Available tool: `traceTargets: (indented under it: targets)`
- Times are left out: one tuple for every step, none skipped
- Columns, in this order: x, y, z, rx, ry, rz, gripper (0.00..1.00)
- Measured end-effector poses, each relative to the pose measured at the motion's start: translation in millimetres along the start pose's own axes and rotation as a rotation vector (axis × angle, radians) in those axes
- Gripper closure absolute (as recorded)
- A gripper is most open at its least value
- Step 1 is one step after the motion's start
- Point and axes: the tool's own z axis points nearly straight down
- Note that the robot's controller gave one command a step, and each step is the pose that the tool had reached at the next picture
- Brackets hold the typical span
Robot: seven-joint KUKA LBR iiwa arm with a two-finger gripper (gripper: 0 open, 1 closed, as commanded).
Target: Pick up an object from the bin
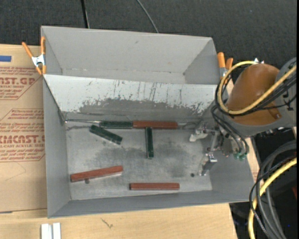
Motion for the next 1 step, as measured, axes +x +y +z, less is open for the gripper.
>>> traceTargets:
  targets:
    - [-17.3, 24.6, 34.0, -0.002, 0.003, 0.000, 0.00]
